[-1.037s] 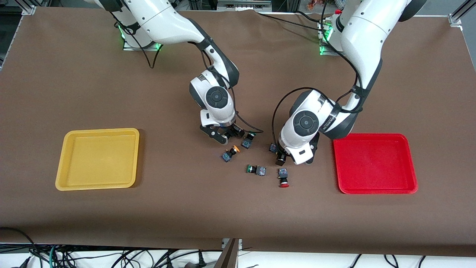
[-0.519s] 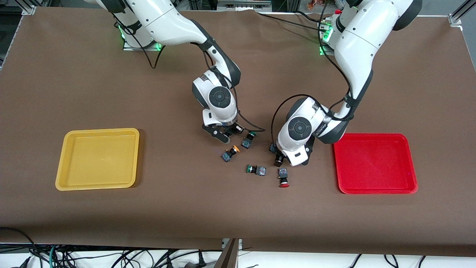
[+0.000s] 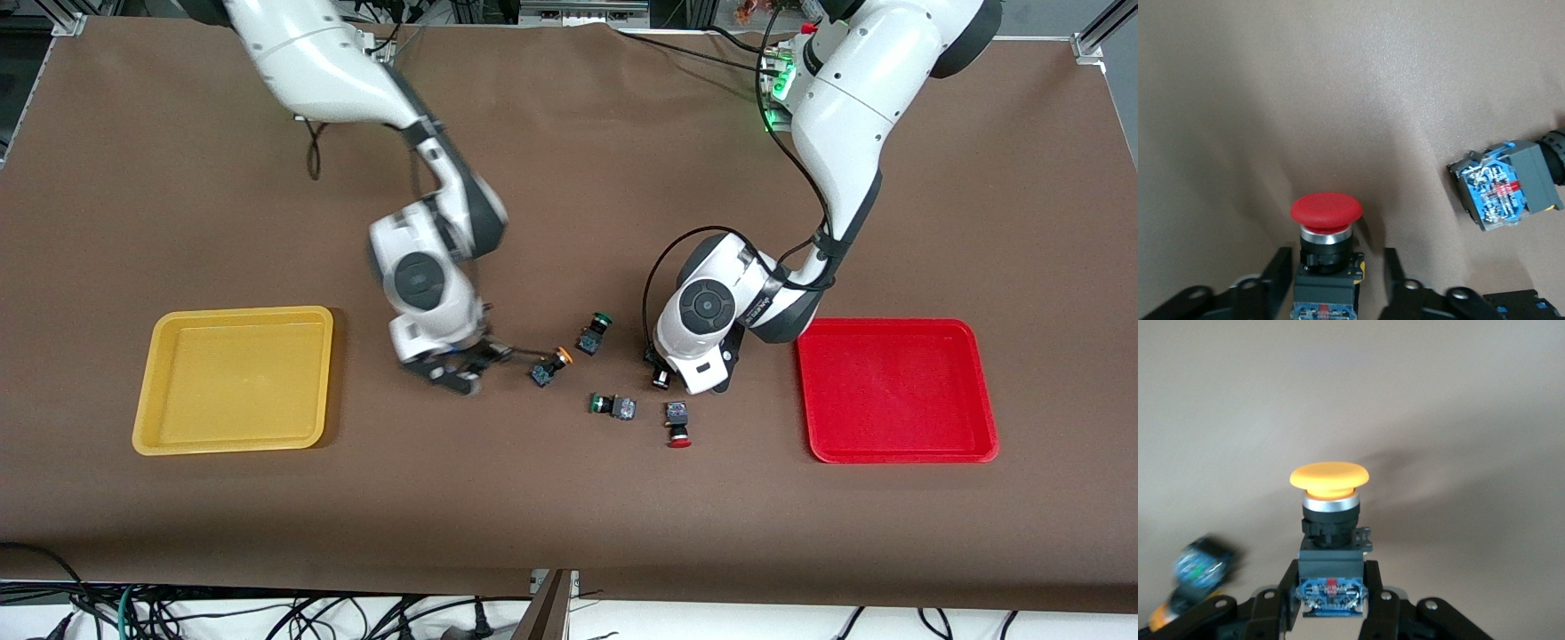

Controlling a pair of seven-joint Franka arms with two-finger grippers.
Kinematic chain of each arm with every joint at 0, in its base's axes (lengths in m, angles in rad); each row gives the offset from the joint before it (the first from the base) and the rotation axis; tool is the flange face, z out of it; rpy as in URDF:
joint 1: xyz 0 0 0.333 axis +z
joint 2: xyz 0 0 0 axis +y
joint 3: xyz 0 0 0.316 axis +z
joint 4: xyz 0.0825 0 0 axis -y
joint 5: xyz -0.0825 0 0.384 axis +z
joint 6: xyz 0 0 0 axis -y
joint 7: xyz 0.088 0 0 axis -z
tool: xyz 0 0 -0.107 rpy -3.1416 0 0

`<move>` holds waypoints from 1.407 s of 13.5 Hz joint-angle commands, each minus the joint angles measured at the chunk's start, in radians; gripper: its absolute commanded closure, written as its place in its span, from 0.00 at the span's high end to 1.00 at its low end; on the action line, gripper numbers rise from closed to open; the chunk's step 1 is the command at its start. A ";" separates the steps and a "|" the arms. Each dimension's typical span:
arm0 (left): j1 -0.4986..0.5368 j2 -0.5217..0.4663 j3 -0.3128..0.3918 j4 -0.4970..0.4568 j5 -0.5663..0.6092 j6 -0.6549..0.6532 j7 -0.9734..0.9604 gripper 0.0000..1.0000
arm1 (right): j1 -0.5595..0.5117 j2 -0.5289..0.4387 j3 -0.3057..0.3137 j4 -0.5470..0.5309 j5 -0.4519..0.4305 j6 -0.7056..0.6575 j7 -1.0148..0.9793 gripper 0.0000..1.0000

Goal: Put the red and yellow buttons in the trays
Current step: 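Carry both held buttons over their matching colored trays with both grippers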

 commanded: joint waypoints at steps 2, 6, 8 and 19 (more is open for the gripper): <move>-0.005 -0.009 0.006 0.004 0.039 0.006 -0.026 0.08 | -0.207 -0.090 0.018 -0.019 -0.003 -0.146 -0.363 0.02; 0.018 -0.082 -0.002 0.021 0.025 -0.078 0.041 0.07 | -0.286 -0.110 -0.107 -0.020 -0.006 -0.214 -0.656 0.02; 0.046 -0.135 -0.015 0.046 0.008 -0.156 0.082 0.07 | -0.315 -0.098 -0.186 -0.023 0.005 -0.214 -0.836 0.02; 0.499 -0.299 -0.037 -0.117 -0.038 -0.248 1.282 0.00 | -0.507 0.046 -0.188 -0.034 0.012 -0.079 -1.125 0.07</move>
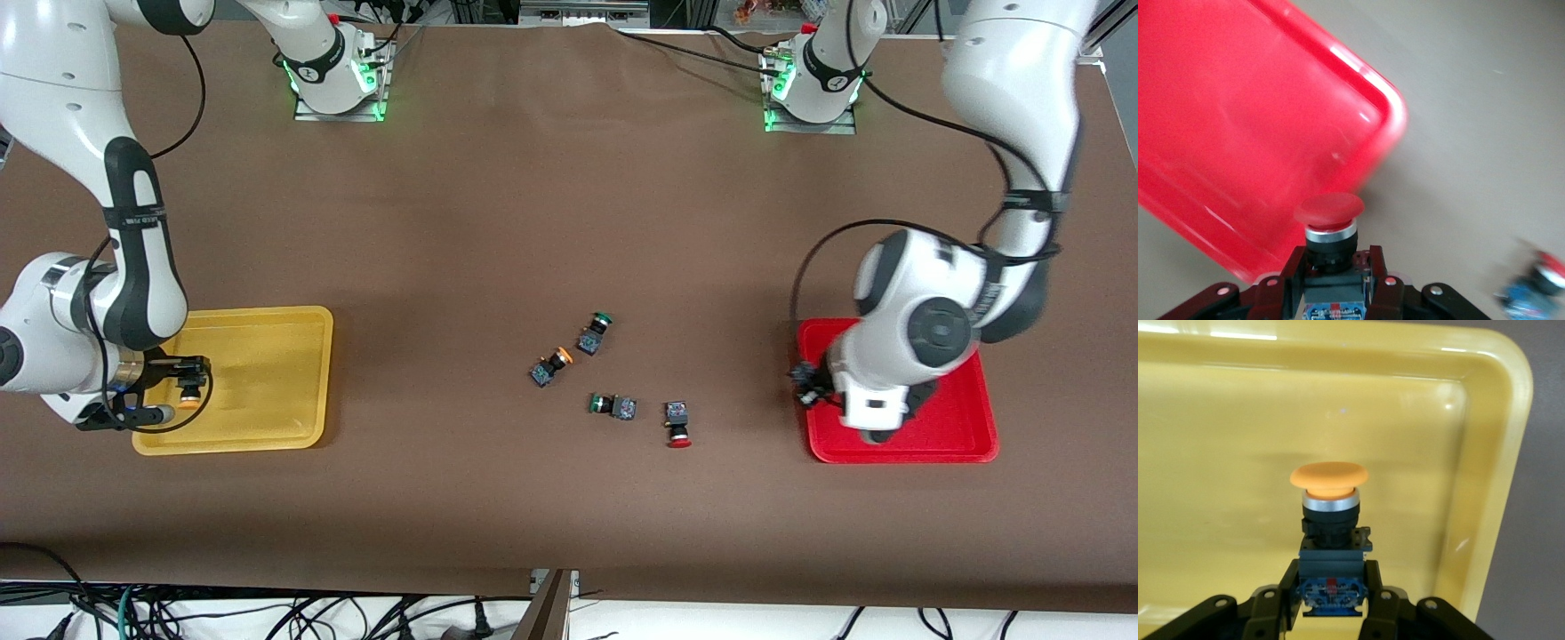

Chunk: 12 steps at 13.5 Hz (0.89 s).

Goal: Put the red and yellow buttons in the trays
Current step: 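Carry both held buttons over their matching colored trays with both grippers, then lower both buttons into the trays and open both grippers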

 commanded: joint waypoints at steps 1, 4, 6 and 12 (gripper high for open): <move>0.131 -0.061 -0.022 -0.086 -0.026 0.000 0.373 0.00 | -0.025 0.008 0.009 -0.007 0.014 0.018 -0.048 0.26; 0.193 -0.054 -0.020 -0.141 -0.026 0.058 0.648 0.00 | -0.014 -0.010 0.018 0.004 0.018 0.004 -0.039 1.00; 0.204 -0.056 -0.020 -0.257 -0.018 0.220 0.730 0.00 | 0.016 -0.053 0.048 0.007 0.031 -0.011 -0.010 1.00; 0.188 -0.027 -0.019 -0.348 0.003 0.371 0.822 0.00 | 0.286 -0.081 0.059 0.044 0.031 -0.046 0.558 1.00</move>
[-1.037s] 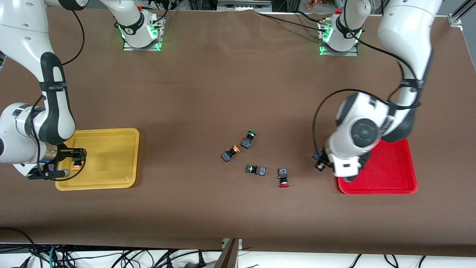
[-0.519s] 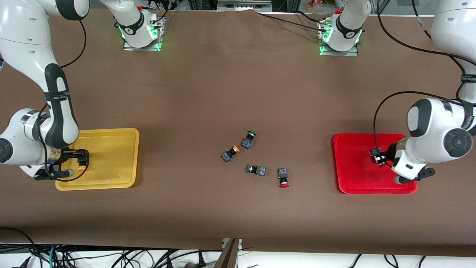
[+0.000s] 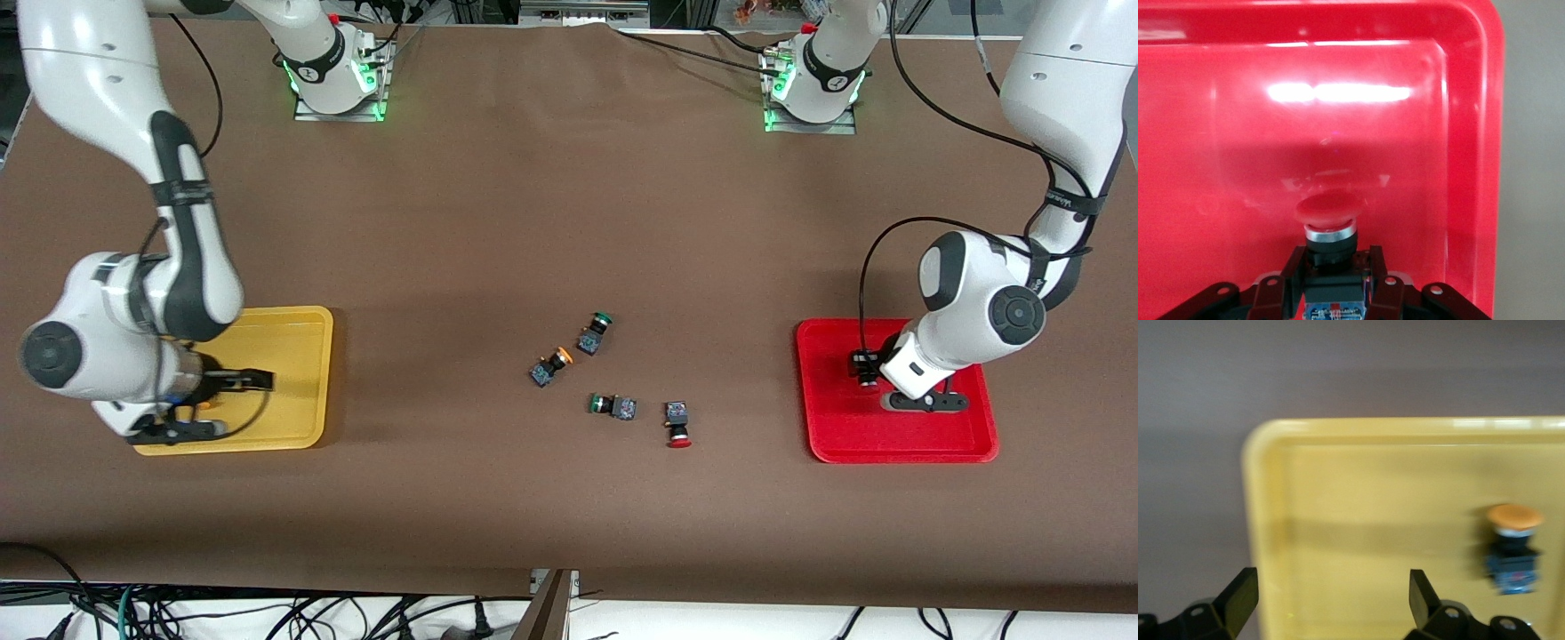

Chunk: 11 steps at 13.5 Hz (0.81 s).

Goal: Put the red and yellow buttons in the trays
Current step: 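Lower both buttons into the trays and open both grippers, then reach the right gripper to another yellow button while the left gripper lifts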

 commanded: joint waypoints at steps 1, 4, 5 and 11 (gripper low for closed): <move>-0.003 -0.003 -0.001 -0.010 0.044 0.015 0.045 0.00 | 0.120 0.000 -0.010 0.006 0.009 -0.014 0.291 1.00; -0.005 0.023 -0.001 -0.003 0.061 0.038 0.045 0.00 | 0.250 0.020 -0.009 0.022 0.008 0.027 0.644 1.00; -0.006 0.025 -0.001 0.000 0.061 0.038 0.041 0.23 | 0.284 0.038 -0.009 0.030 0.008 0.065 0.744 1.00; -0.016 -0.007 -0.004 0.081 0.061 -0.029 0.027 1.00 | 0.464 0.132 -0.009 0.033 0.008 0.360 1.205 1.00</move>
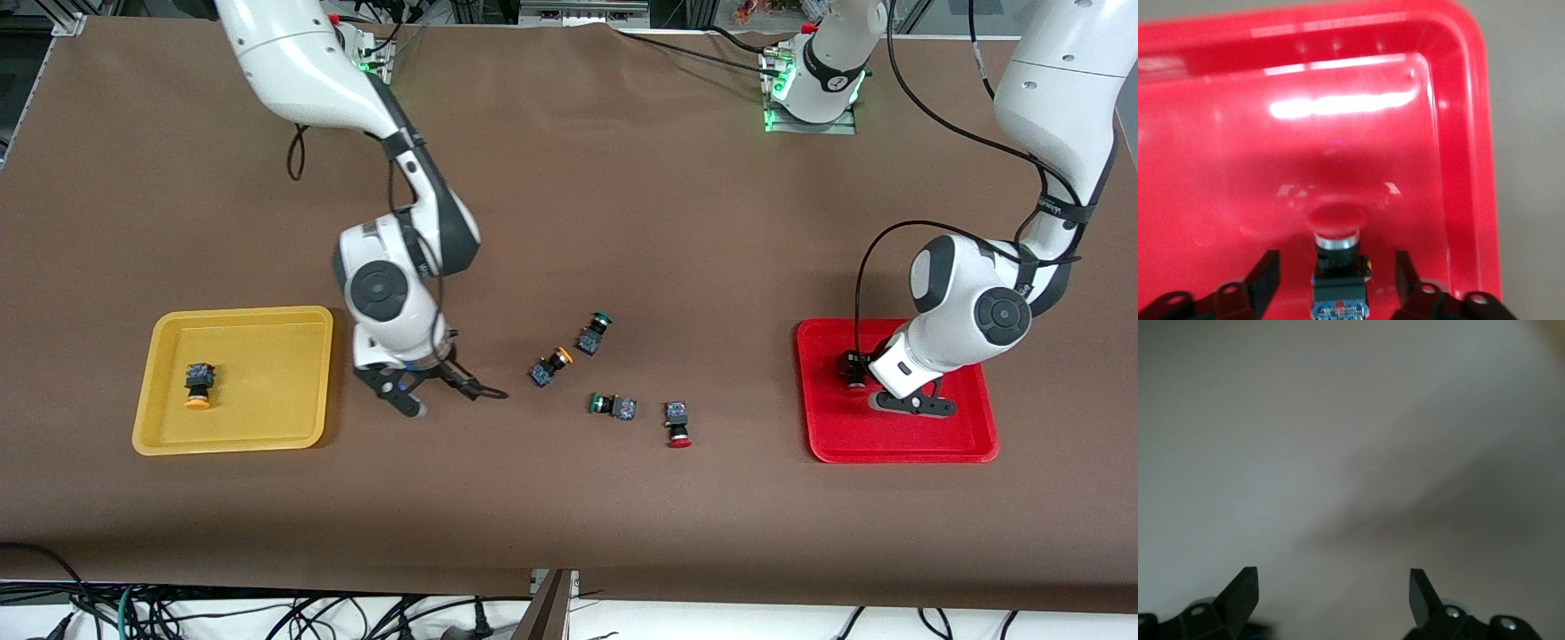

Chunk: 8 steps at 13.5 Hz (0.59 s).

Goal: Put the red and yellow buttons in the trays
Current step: 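Reach the right gripper to another yellow button while the left gripper lifts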

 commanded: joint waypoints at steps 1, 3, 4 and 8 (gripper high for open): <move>-0.016 -0.042 -0.003 0.075 0.020 -0.100 -0.001 1.00 | 0.070 0.055 -0.011 0.038 0.006 0.081 0.139 1.00; -0.041 -0.052 -0.003 0.172 0.007 -0.209 -0.004 1.00 | 0.113 0.097 -0.011 0.070 0.006 0.104 0.191 1.00; -0.055 -0.050 -0.003 0.227 0.005 -0.261 -0.012 1.00 | 0.120 0.115 -0.011 0.093 0.005 0.104 0.225 1.00; -0.142 -0.039 -0.002 0.319 0.007 -0.313 -0.106 1.00 | 0.158 0.192 -0.013 0.169 0.002 0.114 0.308 1.00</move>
